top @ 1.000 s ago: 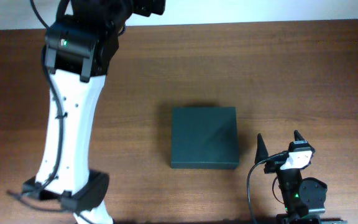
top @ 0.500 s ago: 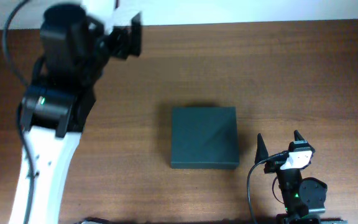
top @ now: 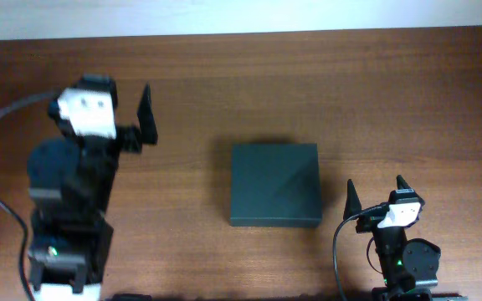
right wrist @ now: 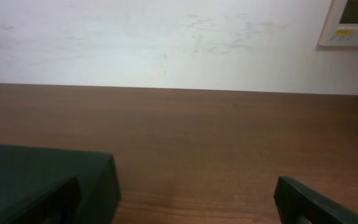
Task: Pack container
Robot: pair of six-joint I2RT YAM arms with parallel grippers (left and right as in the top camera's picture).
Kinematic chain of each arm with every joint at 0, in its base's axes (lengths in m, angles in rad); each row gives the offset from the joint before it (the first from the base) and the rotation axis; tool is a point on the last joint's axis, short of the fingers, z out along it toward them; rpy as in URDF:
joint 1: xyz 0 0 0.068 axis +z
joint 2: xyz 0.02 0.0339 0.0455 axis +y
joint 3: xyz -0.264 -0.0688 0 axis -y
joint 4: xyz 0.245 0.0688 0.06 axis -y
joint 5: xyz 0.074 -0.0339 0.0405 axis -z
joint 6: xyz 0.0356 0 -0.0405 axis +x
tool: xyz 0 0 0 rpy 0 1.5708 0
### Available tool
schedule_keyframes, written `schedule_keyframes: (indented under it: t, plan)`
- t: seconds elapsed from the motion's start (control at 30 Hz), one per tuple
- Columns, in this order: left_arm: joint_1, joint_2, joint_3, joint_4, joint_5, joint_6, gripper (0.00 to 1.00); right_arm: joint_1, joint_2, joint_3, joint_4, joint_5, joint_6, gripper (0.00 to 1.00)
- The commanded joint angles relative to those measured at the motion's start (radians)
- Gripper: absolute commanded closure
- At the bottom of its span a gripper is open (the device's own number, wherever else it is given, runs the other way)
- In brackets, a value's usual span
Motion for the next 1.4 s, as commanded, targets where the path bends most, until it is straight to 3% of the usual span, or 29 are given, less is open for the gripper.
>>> schedule_keyframes:
  t: [0.0,0.57,1.07,1.37]
  plan:
    - [0.005,-0.11,-0.145,0.058,0.016,0.023,0.01,-0.006,-0.011,-0.005,-0.006,0.005,-0.006,0.01]
    - [0.011,-0.557,-0.579,0.216,0.004,0.023,0.01,-0.006,-0.011,-0.005,-0.006,0.005,-0.006,0.01]
    - [0.014,-0.797,-0.817,0.304,0.004,0.023,0.01,-0.006,-0.011,-0.005,-0.006,0.005,-0.006,0.01]
    - [0.057,-0.871,-0.914,0.451,0.003,0.023,0.01,-0.006,-0.011,-0.005,-0.006,0.005,-0.006,0.01]
